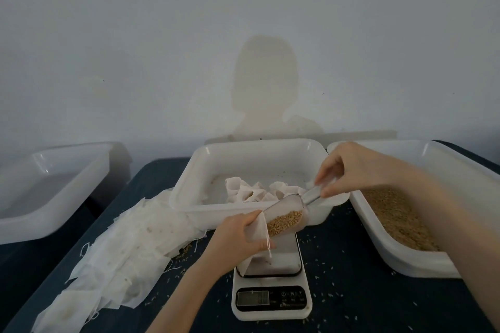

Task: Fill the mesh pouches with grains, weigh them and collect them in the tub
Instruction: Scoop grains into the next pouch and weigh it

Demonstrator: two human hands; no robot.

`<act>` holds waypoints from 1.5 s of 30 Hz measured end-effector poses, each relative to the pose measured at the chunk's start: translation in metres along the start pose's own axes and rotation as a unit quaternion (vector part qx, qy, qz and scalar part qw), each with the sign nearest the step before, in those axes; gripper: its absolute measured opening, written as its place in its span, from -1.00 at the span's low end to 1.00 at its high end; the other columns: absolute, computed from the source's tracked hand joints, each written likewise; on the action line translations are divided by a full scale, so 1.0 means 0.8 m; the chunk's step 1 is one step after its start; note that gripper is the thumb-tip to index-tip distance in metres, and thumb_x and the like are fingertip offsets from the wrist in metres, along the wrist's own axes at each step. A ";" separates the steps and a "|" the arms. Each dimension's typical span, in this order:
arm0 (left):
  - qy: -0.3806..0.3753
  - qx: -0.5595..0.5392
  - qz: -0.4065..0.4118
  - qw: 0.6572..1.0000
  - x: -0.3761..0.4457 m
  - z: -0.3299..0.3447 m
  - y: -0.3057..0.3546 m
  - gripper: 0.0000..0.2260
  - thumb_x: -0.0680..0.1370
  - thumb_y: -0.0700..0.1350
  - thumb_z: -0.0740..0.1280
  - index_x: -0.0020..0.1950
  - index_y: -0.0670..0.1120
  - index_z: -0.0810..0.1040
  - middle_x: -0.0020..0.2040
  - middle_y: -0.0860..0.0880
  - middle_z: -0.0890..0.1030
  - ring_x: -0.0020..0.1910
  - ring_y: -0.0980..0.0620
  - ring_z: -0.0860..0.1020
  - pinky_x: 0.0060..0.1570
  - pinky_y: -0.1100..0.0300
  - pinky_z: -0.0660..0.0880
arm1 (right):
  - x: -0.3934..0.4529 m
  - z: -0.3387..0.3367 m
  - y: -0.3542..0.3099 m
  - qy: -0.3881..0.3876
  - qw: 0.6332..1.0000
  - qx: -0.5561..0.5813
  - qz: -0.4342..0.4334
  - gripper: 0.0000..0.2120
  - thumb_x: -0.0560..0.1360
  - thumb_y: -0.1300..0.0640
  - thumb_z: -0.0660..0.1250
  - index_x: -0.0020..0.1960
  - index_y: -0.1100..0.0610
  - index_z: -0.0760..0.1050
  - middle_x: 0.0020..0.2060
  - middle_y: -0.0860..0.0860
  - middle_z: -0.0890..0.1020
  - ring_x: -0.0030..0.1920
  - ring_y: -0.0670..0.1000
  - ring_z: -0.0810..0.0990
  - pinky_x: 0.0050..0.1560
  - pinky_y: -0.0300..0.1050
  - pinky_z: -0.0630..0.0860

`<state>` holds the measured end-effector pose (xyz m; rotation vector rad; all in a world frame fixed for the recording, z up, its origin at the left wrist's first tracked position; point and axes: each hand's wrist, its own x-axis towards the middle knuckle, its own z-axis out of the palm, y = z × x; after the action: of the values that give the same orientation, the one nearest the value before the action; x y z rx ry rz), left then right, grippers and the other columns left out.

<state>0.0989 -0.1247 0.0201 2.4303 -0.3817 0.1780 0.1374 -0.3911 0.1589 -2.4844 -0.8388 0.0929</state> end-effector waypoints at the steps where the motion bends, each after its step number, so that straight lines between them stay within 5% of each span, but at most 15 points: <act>1: 0.011 -0.005 -0.002 1.000 0.000 0.002 0.000 -0.50 0.34 0.19 0.47 0.24 0.09 0.52 0.02 0.17 0.59 0.01 0.19 0.52 0.04 0.15 0.51 | 0.003 -0.004 -0.003 0.004 1.000 -0.016 -0.003 -0.87 0.27 -0.03 0.54 -0.25 -0.21 0.63 -0.33 -0.21 0.67 -0.32 -0.09 0.63 -0.35 -0.39 0.48; 8: 0.019 -0.052 -0.010 0.998 0.003 0.012 0.002 -0.63 0.31 0.22 0.44 -0.01 0.03 0.57 -0.14 0.14 0.62 -0.13 0.22 0.54 -0.08 0.21 0.53 | 0.022 -0.015 -0.041 0.018 0.993 -0.120 0.002 -0.83 0.24 -0.08 0.56 -0.21 -0.09 0.65 -0.38 -0.28 0.60 -0.26 -0.33 0.57 -0.32 -0.51 0.40; 12: 0.033 -0.064 -0.019 0.997 0.003 0.015 -0.001 -0.69 0.33 0.19 0.45 -0.03 0.08 0.57 -0.12 0.16 0.61 -0.09 0.24 0.54 -0.02 0.22 0.50 | 0.025 -0.015 -0.062 0.050 0.983 -0.179 0.007 -0.74 0.20 -0.16 0.53 -0.16 -0.09 0.66 -0.31 -0.28 0.63 -0.23 -0.27 0.59 -0.20 -0.31 0.51; 21: 0.045 -0.081 -0.020 0.996 0.002 0.011 -0.004 -0.42 0.24 0.39 0.36 0.15 0.12 0.53 -0.02 0.20 0.60 0.00 0.25 0.53 0.02 0.28 0.50 | 0.036 -0.015 -0.084 0.069 0.979 -0.189 -0.008 -0.70 0.18 -0.14 0.57 -0.17 -0.04 0.65 -0.31 -0.24 0.62 -0.22 -0.26 0.59 -0.15 -0.20 0.60; 25: 0.062 -0.062 -0.017 0.996 0.001 0.000 -0.008 -0.26 0.18 0.45 0.31 0.28 0.14 0.43 0.02 0.22 0.54 -0.02 0.23 0.51 -0.03 0.31 0.49 | 0.024 -0.013 -0.059 0.065 0.981 -0.181 -0.002 -0.53 0.20 -0.23 0.55 0.04 -0.07 0.65 -0.29 -0.30 0.51 -0.24 -0.31 0.49 -0.17 -0.38 0.44; 28: 0.118 -0.060 -0.011 0.991 0.001 -0.012 -0.011 -0.37 0.28 0.20 0.50 0.28 0.24 0.33 -0.04 0.28 0.48 -0.07 0.31 0.47 -0.17 0.39 0.41 | 0.004 0.000 -0.024 0.035 0.979 -0.201 0.009 -0.48 0.26 -0.26 0.49 0.16 -0.10 0.60 -0.30 -0.30 0.48 -0.27 -0.33 0.42 -0.28 -0.42 0.29; 31: 0.094 -0.066 -0.019 0.993 0.007 -0.018 -0.003 -0.33 0.33 0.03 0.54 0.34 0.25 0.29 -0.06 0.26 0.44 -0.17 0.26 0.48 -0.24 0.40 0.44 | -0.017 0.016 0.014 0.028 0.984 -0.175 0.033 -0.61 0.31 -0.24 0.46 0.09 -0.14 0.61 -0.32 -0.25 0.55 -0.25 -0.26 0.48 -0.29 -0.39 0.34; 34: 0.066 -0.149 -0.020 0.986 0.015 -0.016 0.012 -0.39 0.37 -0.06 0.51 0.34 0.20 0.34 0.03 0.24 0.47 -0.07 0.27 0.52 -0.14 0.42 0.50 | -0.040 0.027 0.048 0.050 0.985 -0.149 0.067 -0.80 0.33 -0.30 0.38 -0.08 -0.30 0.52 -0.29 -0.22 0.58 -0.23 -0.24 0.50 -0.30 -0.33 0.38; 37: 0.069 -0.210 -0.016 0.975 0.025 -0.009 0.021 -0.51 0.43 -0.15 0.47 0.32 0.07 0.45 0.09 0.07 0.57 -0.05 0.23 0.57 -0.06 0.35 0.53 | -0.063 0.037 0.076 0.083 0.984 -0.129 0.092 -0.77 0.34 -0.36 0.29 -0.15 -0.25 0.45 -0.34 -0.19 0.55 -0.34 -0.17 0.48 -0.36 -0.28 0.32; 42: 0.068 -0.240 -0.030 0.968 0.030 0.008 0.023 -0.81 0.50 -0.26 0.38 -0.06 0.04 0.54 -0.13 0.09 0.58 -0.20 0.25 0.53 -0.18 0.45 0.42 | -0.094 0.043 0.115 0.095 0.970 -0.141 0.171 -0.75 0.45 -0.33 0.20 -0.20 -0.17 0.41 -0.40 -0.11 0.54 -0.48 -0.18 0.41 -0.39 -0.27 0.30; 45: 0.052 -0.193 -0.022 0.980 0.025 0.015 0.016 -0.73 0.48 -0.38 0.31 -0.24 0.00 0.51 -0.20 0.00 0.58 -0.17 0.18 0.49 -0.10 0.40 0.39 | -0.108 0.041 0.134 0.133 0.958 -0.129 0.219 -0.71 0.51 -0.23 0.21 -0.22 -0.04 0.40 -0.43 -0.06 0.52 -0.46 -0.12 0.46 -0.39 -0.23 0.34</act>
<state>0.1138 -0.1464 0.0227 2.0352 -0.2854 0.1910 0.1193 -0.4999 0.0696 -2.8046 -0.1871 -0.2088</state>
